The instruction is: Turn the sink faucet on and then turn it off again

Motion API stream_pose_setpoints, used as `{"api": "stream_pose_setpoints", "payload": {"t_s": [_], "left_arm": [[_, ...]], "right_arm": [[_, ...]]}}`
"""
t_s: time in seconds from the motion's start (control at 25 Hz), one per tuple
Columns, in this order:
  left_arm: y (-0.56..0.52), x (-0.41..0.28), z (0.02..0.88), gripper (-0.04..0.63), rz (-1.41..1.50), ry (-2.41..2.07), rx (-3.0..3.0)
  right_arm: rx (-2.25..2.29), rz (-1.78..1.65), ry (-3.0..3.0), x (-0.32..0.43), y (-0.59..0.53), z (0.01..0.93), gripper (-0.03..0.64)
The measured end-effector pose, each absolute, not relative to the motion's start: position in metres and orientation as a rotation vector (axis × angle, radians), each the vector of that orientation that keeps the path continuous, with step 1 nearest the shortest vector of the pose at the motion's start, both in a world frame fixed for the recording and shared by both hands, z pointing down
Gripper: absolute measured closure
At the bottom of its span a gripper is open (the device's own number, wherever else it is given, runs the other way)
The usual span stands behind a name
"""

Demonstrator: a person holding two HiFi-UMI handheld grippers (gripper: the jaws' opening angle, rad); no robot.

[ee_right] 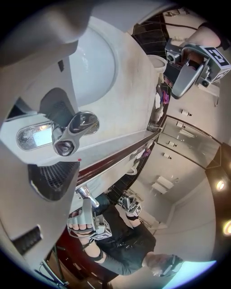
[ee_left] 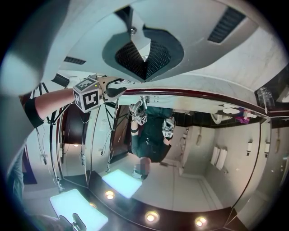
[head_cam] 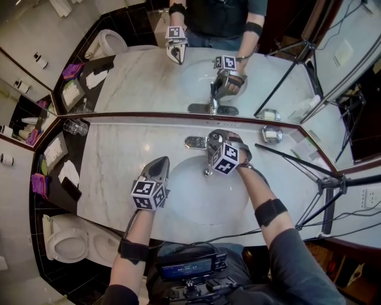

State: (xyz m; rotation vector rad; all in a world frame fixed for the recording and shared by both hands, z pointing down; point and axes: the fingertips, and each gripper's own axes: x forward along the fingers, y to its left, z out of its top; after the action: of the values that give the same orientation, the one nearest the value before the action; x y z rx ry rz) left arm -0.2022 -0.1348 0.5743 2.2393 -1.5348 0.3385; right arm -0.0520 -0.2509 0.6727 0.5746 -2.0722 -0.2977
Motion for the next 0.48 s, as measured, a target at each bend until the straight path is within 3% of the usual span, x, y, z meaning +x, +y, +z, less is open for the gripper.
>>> {"api": "stream_pose_setpoints", "payload": {"t_s": [0.32, 0.48], "left_arm": [[-0.136, -0.196, 0.567, 0.595, 0.321, -1.526, 2.260], [-0.136, -0.190, 0.561, 0.595, 0.314, -1.517, 2.282]], "right_arm": [[0.615, -0.198, -2.130, -0.029, -0.226, 0.652, 0.345], [0.707, -0.100, -2.201, -0.012, -0.215, 0.632, 0.412]]}}
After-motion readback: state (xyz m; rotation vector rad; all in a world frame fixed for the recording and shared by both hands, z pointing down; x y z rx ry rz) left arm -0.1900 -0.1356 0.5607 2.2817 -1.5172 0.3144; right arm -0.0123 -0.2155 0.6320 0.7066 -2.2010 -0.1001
